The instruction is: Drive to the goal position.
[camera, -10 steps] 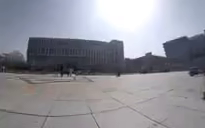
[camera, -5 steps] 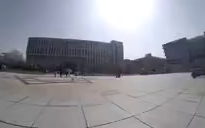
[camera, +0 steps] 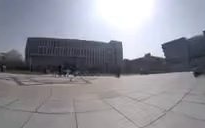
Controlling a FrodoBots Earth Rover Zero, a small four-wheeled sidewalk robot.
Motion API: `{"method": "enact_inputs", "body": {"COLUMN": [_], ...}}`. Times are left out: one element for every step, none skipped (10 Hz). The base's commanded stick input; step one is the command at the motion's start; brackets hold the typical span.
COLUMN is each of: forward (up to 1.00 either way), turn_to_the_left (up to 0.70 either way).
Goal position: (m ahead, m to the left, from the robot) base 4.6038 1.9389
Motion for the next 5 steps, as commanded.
{"method": "enact_inputs", "body": {"forward": [0.7,0.7,0.7,0.7,0.7], "turn_to_the_left": [-0.02,-0.02,-0.02,-0.02,-0.02]}}
